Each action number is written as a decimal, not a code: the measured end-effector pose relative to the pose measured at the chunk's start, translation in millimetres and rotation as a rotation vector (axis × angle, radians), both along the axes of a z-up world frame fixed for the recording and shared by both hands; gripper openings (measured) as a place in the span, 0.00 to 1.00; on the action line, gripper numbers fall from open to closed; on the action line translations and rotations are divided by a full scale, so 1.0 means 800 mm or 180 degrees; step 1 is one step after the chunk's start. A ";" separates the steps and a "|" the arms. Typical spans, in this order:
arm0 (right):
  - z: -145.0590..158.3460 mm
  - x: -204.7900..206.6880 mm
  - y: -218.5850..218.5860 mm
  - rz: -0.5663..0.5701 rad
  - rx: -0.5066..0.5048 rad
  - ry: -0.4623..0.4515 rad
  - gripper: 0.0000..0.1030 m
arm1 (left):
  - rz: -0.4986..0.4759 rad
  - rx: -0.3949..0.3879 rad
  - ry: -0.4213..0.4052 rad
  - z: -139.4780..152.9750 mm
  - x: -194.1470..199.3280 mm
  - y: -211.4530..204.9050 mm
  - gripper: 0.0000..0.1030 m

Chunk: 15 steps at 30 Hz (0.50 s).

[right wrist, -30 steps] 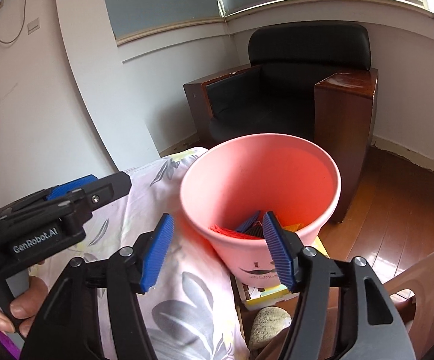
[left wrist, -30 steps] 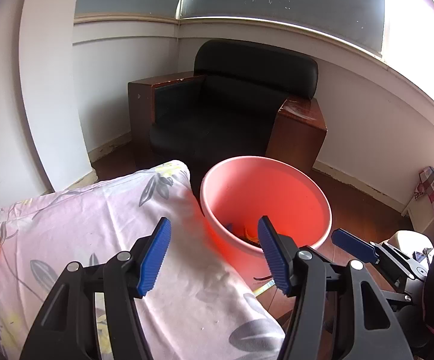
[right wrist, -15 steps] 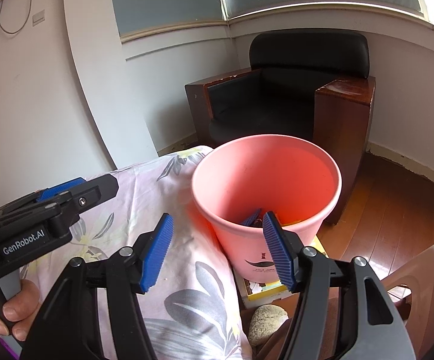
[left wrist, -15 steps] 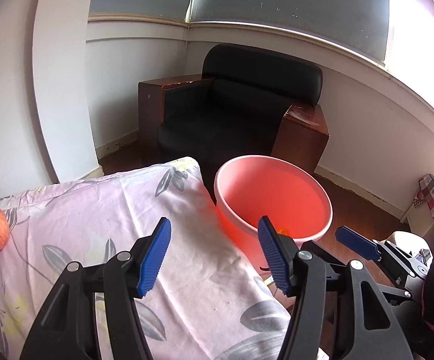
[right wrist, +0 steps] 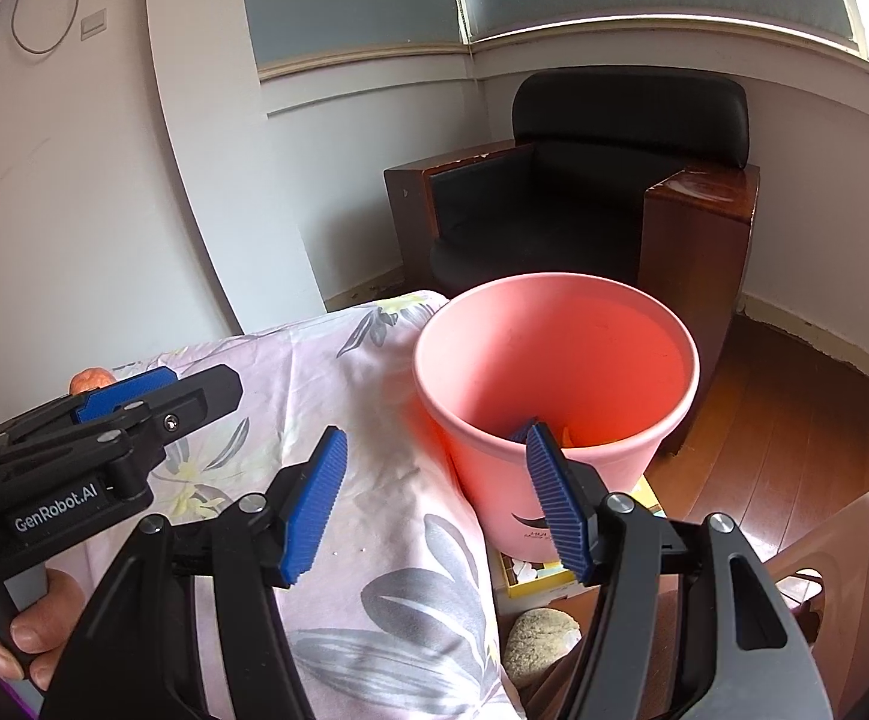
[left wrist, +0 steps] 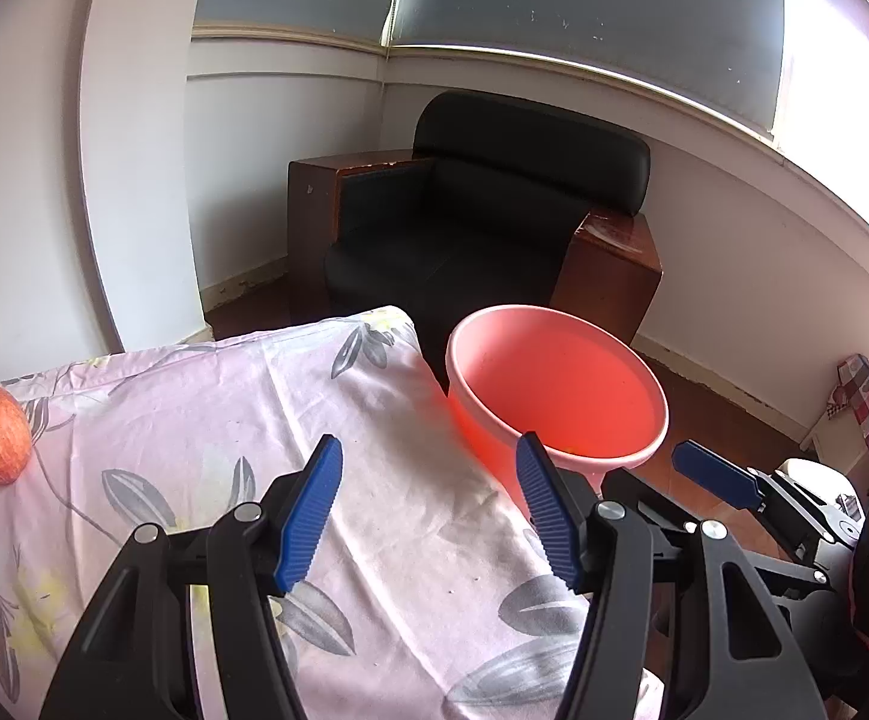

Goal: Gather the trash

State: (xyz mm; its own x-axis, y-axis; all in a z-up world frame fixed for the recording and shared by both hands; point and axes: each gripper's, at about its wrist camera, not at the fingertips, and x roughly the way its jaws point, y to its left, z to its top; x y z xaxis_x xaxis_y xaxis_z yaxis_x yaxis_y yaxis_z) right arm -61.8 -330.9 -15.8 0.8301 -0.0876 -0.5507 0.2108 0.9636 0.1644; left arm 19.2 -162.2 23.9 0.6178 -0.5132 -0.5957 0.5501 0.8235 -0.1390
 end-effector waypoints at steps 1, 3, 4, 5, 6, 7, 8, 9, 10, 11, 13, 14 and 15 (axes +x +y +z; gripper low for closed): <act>0.000 0.000 0.001 0.0004 -0.0006 0.0000 0.61 | 0.0001 -0.0006 0.0000 0.000 -0.001 0.001 0.58; 0.001 0.000 0.003 0.0015 -0.0013 -0.0004 0.61 | 0.0002 -0.0009 -0.0006 0.001 -0.002 0.003 0.58; 0.002 -0.001 0.004 0.0020 -0.0016 -0.0007 0.61 | 0.0003 -0.0007 -0.0012 0.001 -0.003 0.003 0.58; 0.002 -0.001 0.005 0.0025 -0.0021 -0.0007 0.61 | 0.0004 -0.0008 -0.0016 0.001 -0.003 0.004 0.58; 0.002 -0.001 0.006 0.0027 -0.0025 -0.0007 0.61 | 0.0006 -0.0009 -0.0017 0.001 -0.004 0.004 0.58; 0.002 -0.001 0.007 0.0030 -0.0027 -0.0004 0.61 | 0.0008 -0.0012 -0.0017 0.002 -0.004 0.005 0.58; 0.002 -0.001 0.007 0.0032 -0.0026 -0.0002 0.61 | 0.0011 -0.0014 -0.0018 0.002 -0.004 0.006 0.58; 0.002 -0.002 0.008 0.0033 -0.0024 -0.0001 0.61 | 0.0012 -0.0015 -0.0018 0.002 -0.004 0.007 0.58; 0.002 -0.002 0.008 0.0034 -0.0020 0.0000 0.61 | 0.0013 -0.0016 -0.0017 0.002 -0.004 0.007 0.58; 0.002 -0.003 0.008 0.0035 -0.0018 0.0000 0.61 | 0.0013 -0.0014 -0.0018 0.002 -0.004 0.007 0.58; 0.002 -0.003 0.008 0.0036 -0.0023 0.0002 0.61 | 0.0016 -0.0016 -0.0017 0.002 -0.004 0.008 0.58; 0.001 -0.003 0.009 0.0038 -0.0027 0.0006 0.61 | 0.0015 -0.0016 -0.0018 0.002 -0.004 0.008 0.58; 0.002 -0.003 0.009 0.0041 -0.0030 0.0009 0.61 | 0.0015 -0.0015 -0.0018 0.002 -0.004 0.008 0.58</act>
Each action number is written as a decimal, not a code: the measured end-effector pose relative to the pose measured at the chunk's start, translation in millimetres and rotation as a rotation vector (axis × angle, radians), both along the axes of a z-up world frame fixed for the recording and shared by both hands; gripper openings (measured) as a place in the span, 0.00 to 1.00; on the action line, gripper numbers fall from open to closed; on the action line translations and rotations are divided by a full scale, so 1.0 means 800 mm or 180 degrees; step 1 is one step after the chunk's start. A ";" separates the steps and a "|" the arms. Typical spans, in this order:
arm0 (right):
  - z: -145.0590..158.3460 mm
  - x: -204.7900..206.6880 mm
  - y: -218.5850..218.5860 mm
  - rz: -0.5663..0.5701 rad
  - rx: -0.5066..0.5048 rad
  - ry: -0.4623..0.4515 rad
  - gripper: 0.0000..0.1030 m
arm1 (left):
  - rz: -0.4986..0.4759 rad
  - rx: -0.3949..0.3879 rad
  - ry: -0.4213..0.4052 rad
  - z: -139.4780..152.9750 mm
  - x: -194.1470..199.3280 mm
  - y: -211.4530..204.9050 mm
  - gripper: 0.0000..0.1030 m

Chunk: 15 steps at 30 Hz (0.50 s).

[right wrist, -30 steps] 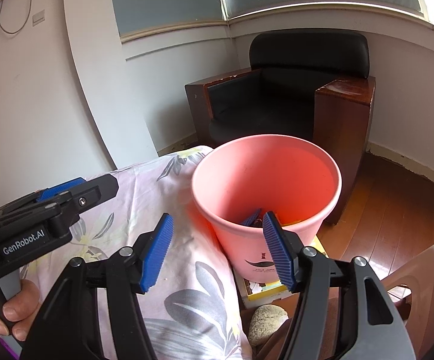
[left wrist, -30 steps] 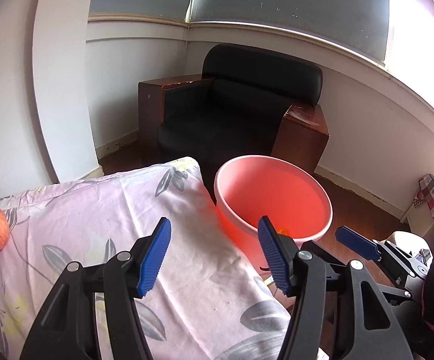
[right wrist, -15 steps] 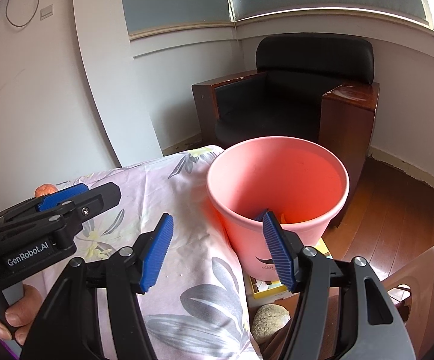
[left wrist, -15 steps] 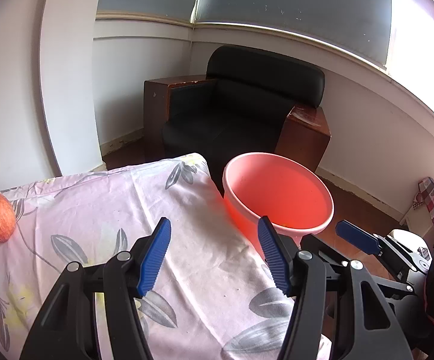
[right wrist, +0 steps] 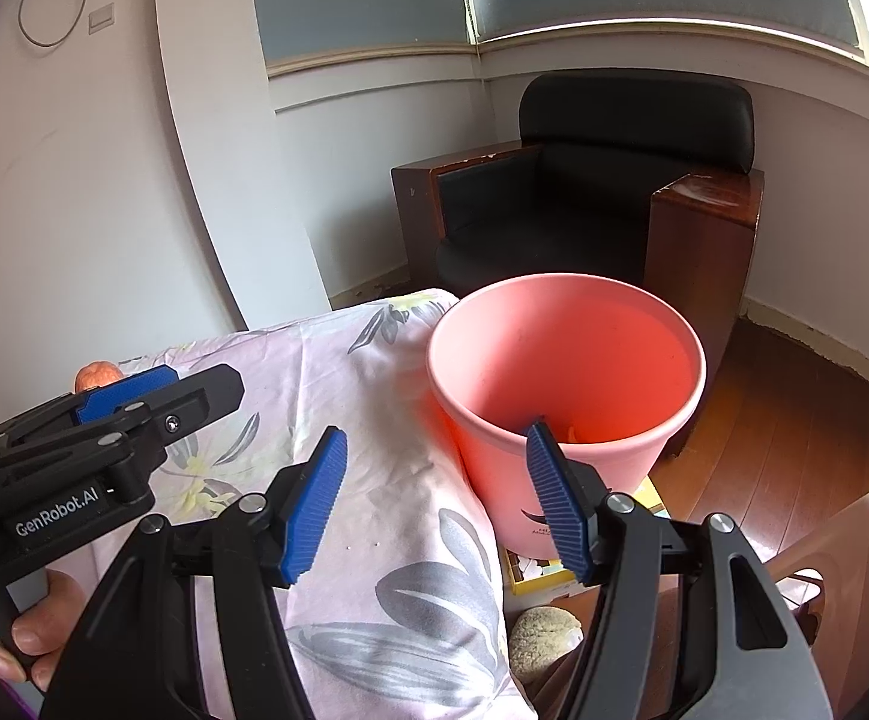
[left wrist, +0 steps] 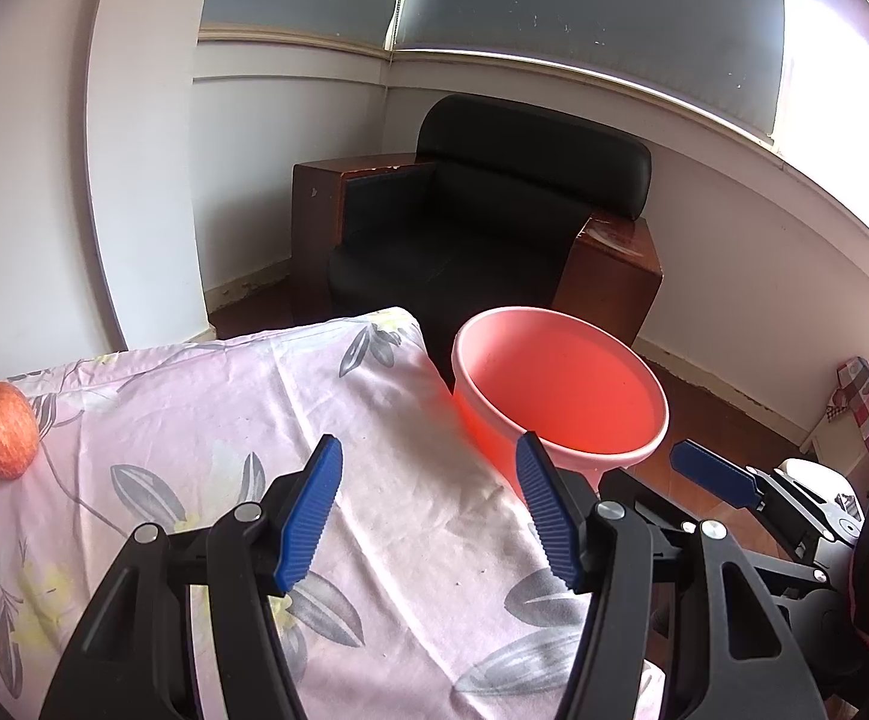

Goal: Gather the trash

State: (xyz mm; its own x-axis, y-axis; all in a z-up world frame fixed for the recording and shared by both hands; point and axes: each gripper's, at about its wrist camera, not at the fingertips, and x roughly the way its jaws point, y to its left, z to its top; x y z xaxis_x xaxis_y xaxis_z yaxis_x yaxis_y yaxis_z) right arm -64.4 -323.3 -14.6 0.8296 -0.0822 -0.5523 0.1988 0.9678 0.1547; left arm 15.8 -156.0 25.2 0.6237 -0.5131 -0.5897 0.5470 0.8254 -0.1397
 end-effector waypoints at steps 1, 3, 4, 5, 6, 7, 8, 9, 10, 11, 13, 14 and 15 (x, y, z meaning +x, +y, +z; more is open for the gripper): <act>0.000 0.000 0.001 0.0002 -0.0003 0.0004 0.61 | 0.0004 -0.0001 0.0001 0.000 0.000 0.001 0.58; -0.001 0.000 0.002 0.0006 -0.0006 0.0010 0.61 | 0.0010 -0.0004 0.0005 -0.001 -0.001 0.003 0.58; -0.001 0.001 0.003 0.0008 -0.0009 0.0013 0.61 | 0.0013 -0.0005 0.0004 -0.001 -0.001 0.004 0.58; -0.001 0.001 0.004 0.0009 -0.0015 0.0018 0.61 | 0.0012 -0.0004 0.0004 -0.001 -0.001 0.004 0.58; -0.001 0.002 0.004 0.0010 -0.0017 0.0022 0.61 | 0.0013 -0.0005 0.0007 -0.001 -0.001 0.005 0.58; -0.002 0.002 0.005 0.0011 -0.0018 0.0026 0.61 | 0.0013 -0.0006 0.0011 -0.001 -0.001 0.004 0.58; -0.002 0.002 0.006 0.0014 -0.0019 0.0028 0.61 | 0.0016 -0.0011 0.0015 -0.001 -0.001 0.005 0.58; -0.002 0.002 0.006 0.0017 -0.0021 0.0032 0.61 | 0.0022 -0.0013 0.0017 -0.001 -0.001 0.006 0.58; -0.002 0.003 0.007 0.0018 -0.0022 0.0034 0.61 | 0.0032 -0.0013 0.0017 -0.001 -0.001 0.007 0.58; -0.003 0.003 0.008 0.0024 -0.0024 0.0038 0.61 | 0.0042 -0.0013 0.0017 -0.002 -0.001 0.008 0.58; -0.004 0.004 0.009 0.0033 -0.0025 0.0048 0.61 | 0.0066 -0.0017 0.0010 -0.002 0.000 0.011 0.57; -0.005 0.005 0.010 0.0039 -0.0025 0.0056 0.61 | 0.0071 -0.0016 0.0004 -0.003 0.000 0.011 0.58; -0.005 0.005 0.011 0.0044 -0.0026 0.0060 0.61 | 0.0074 -0.0010 -0.0001 -0.003 0.001 0.012 0.58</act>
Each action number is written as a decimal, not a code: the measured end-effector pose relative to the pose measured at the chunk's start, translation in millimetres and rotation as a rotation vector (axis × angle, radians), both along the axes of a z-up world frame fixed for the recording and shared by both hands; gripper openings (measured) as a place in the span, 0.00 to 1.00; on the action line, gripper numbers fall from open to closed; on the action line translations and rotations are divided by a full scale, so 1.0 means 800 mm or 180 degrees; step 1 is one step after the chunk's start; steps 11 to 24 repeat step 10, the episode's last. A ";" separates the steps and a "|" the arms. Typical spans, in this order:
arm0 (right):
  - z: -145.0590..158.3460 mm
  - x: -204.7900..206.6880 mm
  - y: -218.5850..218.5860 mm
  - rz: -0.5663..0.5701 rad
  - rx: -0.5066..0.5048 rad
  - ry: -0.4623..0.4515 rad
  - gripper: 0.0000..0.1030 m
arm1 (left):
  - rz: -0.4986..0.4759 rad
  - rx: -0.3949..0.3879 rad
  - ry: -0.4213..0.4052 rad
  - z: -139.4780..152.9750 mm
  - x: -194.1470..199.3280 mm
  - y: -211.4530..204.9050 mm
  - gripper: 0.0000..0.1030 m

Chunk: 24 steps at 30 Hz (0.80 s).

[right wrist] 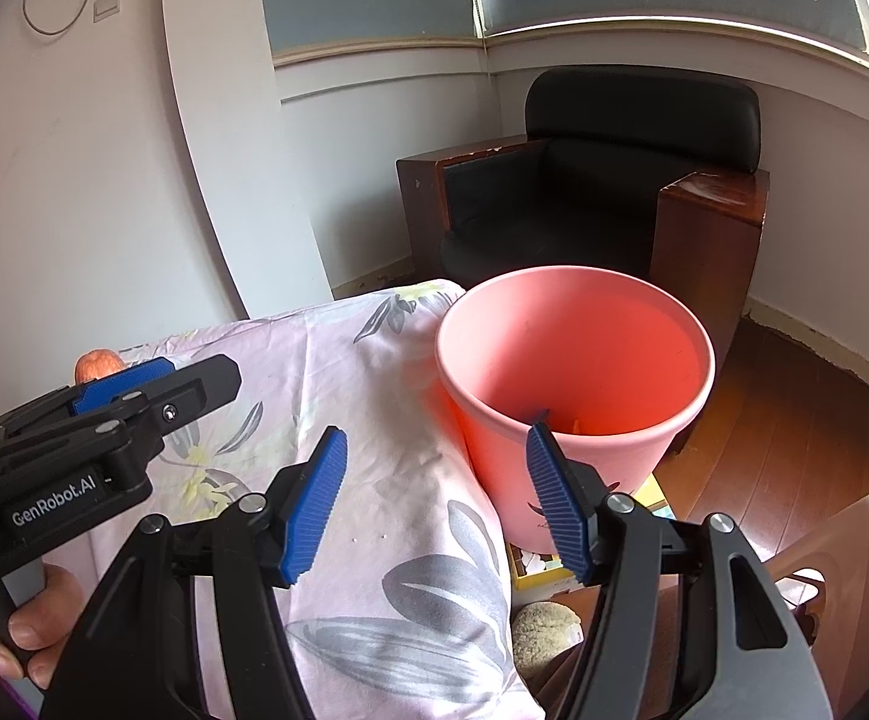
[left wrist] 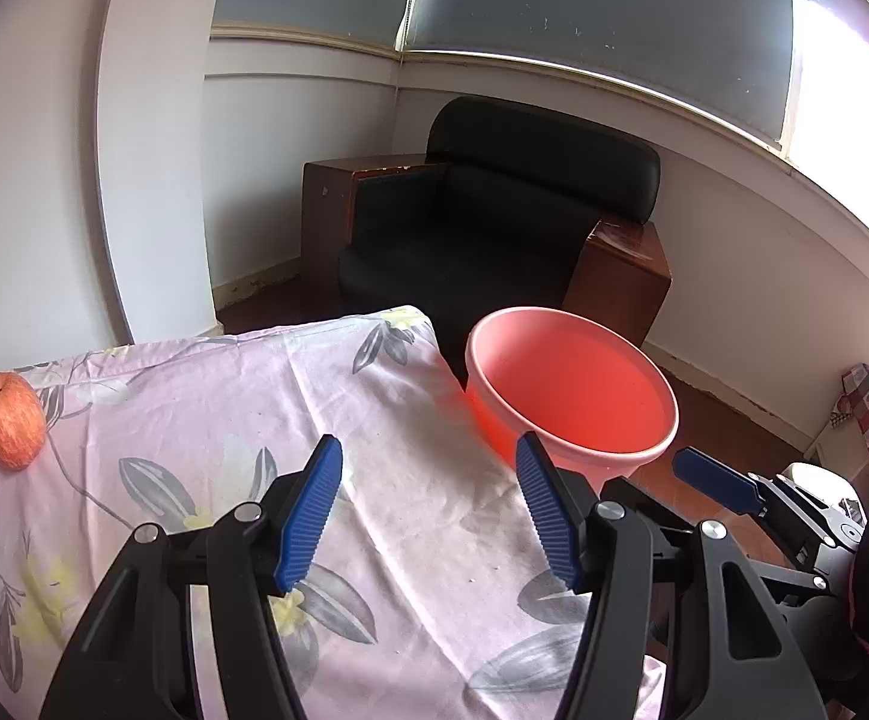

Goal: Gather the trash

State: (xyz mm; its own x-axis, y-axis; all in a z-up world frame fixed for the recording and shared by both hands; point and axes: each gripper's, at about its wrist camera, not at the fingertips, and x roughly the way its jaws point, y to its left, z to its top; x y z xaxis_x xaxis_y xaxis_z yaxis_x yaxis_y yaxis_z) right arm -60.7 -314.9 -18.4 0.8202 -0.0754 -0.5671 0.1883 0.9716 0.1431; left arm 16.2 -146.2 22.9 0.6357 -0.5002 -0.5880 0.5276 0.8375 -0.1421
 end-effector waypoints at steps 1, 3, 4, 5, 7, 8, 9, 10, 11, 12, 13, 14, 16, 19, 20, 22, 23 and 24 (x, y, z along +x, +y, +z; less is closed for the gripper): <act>0.000 0.001 0.001 0.0005 -0.0003 0.0006 0.61 | 0.0003 0.0007 0.0002 0.000 0.000 0.000 0.58; -0.001 0.002 0.002 0.0013 -0.0006 0.0014 0.61 | 0.0017 0.0027 0.0020 -0.002 0.001 -0.001 0.57; -0.002 0.002 0.001 0.0016 -0.0006 0.0017 0.61 | 0.0016 0.0032 0.0036 -0.003 0.002 0.000 0.57; -0.002 0.002 0.002 0.0020 -0.0009 0.0021 0.61 | 0.0024 0.0034 0.0041 -0.003 0.003 0.000 0.58; -0.002 0.003 0.004 0.0027 -0.0013 0.0025 0.61 | 0.0051 0.0036 0.0054 -0.004 0.006 0.002 0.57; -0.002 0.004 0.005 0.0037 -0.0018 0.0029 0.61 | 0.0060 0.0035 0.0063 -0.005 0.007 0.002 0.58; -0.002 0.005 0.006 0.0044 -0.0024 0.0029 0.61 | 0.0080 0.0035 0.0076 -0.005 0.009 0.004 0.58; -0.002 0.005 0.007 0.0051 -0.0028 0.0028 0.61 | 0.0095 0.0033 0.0084 -0.006 0.010 0.005 0.58; -0.002 0.005 0.007 0.0051 -0.0028 0.0028 0.61 | 0.0095 0.0033 0.0084 -0.006 0.010 0.005 0.58; -0.002 0.005 0.007 0.0051 -0.0028 0.0028 0.61 | 0.0095 0.0033 0.0084 -0.006 0.010 0.005 0.58; -0.002 0.005 0.007 0.0051 -0.0028 0.0028 0.61 | 0.0095 0.0033 0.0084 -0.006 0.010 0.005 0.58; -0.002 0.005 0.007 0.0051 -0.0028 0.0028 0.61 | 0.0095 0.0033 0.0084 -0.006 0.010 0.005 0.58; -0.002 0.005 0.007 0.0051 -0.0028 0.0028 0.61 | 0.0095 0.0033 0.0084 -0.006 0.010 0.005 0.58; -0.002 0.005 0.007 0.0051 -0.0028 0.0028 0.61 | 0.0095 0.0033 0.0084 -0.006 0.010 0.005 0.58; -0.002 0.005 0.007 0.0051 -0.0028 0.0028 0.61 | 0.0095 0.0033 0.0084 -0.006 0.010 0.005 0.58; -0.002 0.005 0.007 0.0051 -0.0028 0.0028 0.61 | 0.0095 0.0033 0.0084 -0.006 0.010 0.005 0.58; -0.002 0.005 0.007 0.0051 -0.0028 0.0028 0.61 | 0.0095 0.0033 0.0084 -0.006 0.010 0.005 0.58; -0.002 0.005 0.007 0.0051 -0.0028 0.0028 0.61 | 0.0095 0.0033 0.0084 -0.006 0.010 0.005 0.58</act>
